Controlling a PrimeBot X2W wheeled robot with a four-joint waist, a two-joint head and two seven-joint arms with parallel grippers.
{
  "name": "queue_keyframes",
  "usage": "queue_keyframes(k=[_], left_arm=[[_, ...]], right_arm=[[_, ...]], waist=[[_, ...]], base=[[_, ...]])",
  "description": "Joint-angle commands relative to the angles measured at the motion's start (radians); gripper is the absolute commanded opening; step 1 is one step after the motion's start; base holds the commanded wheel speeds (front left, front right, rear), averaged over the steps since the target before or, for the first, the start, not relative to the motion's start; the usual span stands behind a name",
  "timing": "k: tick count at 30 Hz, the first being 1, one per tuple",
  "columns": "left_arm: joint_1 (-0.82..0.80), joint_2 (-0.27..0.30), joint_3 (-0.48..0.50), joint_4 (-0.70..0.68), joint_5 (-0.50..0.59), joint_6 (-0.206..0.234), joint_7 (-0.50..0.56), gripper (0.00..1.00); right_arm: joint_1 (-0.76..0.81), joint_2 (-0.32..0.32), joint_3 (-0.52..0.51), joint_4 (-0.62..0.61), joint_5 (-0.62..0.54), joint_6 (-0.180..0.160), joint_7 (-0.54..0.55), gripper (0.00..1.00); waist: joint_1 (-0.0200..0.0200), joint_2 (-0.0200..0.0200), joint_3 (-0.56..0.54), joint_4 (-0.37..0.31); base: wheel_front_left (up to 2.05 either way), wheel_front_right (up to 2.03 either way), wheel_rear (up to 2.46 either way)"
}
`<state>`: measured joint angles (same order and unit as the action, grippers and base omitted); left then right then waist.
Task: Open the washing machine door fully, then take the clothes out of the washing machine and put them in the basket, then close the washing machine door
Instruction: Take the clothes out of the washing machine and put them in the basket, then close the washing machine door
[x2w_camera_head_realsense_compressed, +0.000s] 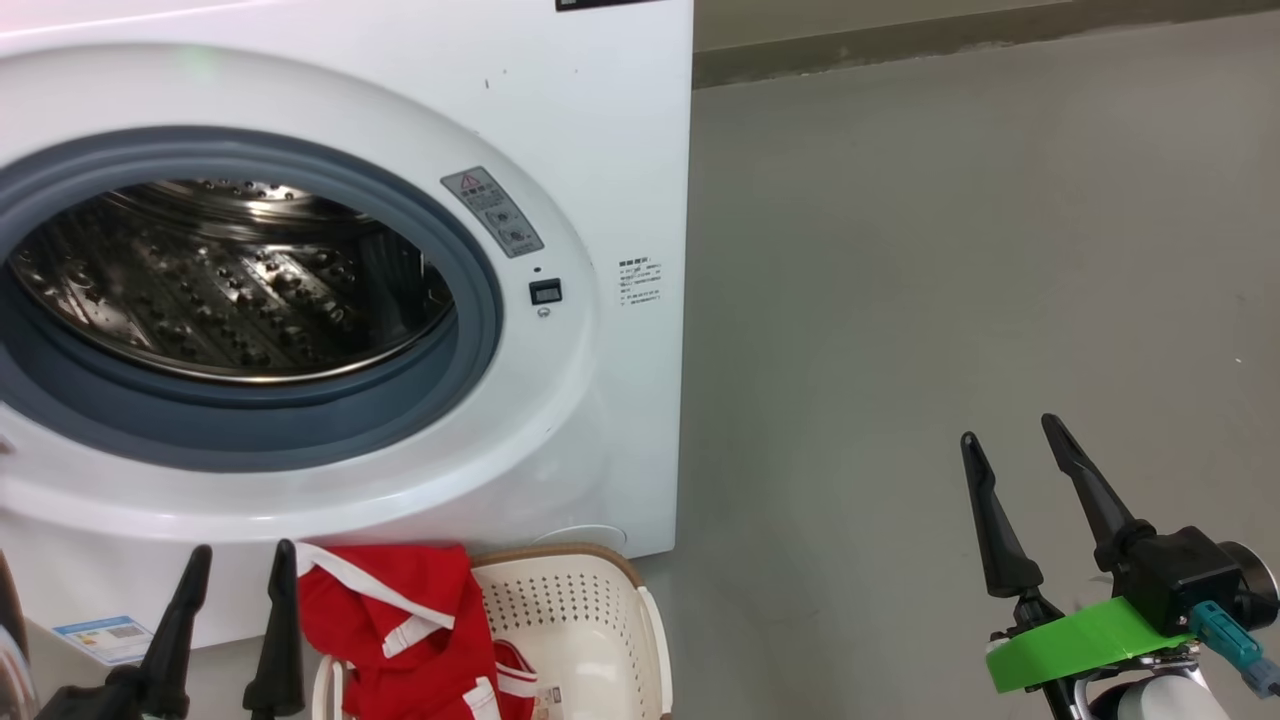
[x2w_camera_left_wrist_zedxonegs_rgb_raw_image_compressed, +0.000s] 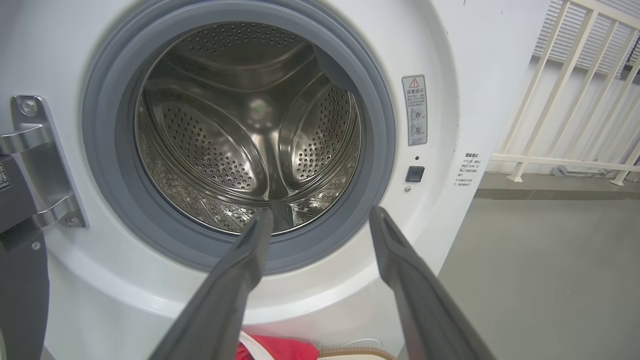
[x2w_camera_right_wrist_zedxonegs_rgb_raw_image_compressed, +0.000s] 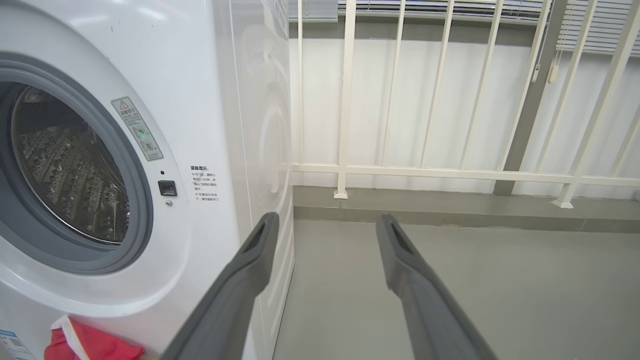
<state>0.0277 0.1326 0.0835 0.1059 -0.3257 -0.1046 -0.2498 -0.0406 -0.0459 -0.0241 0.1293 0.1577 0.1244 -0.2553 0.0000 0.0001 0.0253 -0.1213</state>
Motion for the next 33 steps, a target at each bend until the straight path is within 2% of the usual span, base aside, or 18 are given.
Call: queue_keyframes(k=[1,13,30,33], left_arm=[[-0.009,0.011,0.034,-0.028,0.01,0.007,-0.012,1.0],[-0.003,0.001,0.016,-0.03,0.019,0.028,-0.008,1.0],[0.005,0.013,-0.009,-0.061,0.009,0.021,0.002,1.0],[0.006,0.016,-0.008,-0.061,0.014,0.031,0.004,1.0]], right_arm=[[-0.009,-0.004,0.018,-0.029,-0.002,0.006,-0.006,1.0],[-0.002,-0.004,0.02,-0.021,-0.003,0.006,-0.006,1.0],[-0.003,-0.004,0.013,-0.016,0.002,0.006,-0.006,1.0],[-0.004,-0.004,0.014,-0.013,0.002,0.006,-0.006,1.0]], waist=[[0.0,-0.0001,-0.004,0.002],[0.0,-0.0001,-0.016,0.011],[0.0,-0.0001,-0.009,0.014],[0.0,-0.0001,-0.009,0.015]], base=[[0.0,0.0,0.0],[-0.36,0.36,0.0],[-1.63,1.63,0.0],[-0.96,0.96,0.0]])
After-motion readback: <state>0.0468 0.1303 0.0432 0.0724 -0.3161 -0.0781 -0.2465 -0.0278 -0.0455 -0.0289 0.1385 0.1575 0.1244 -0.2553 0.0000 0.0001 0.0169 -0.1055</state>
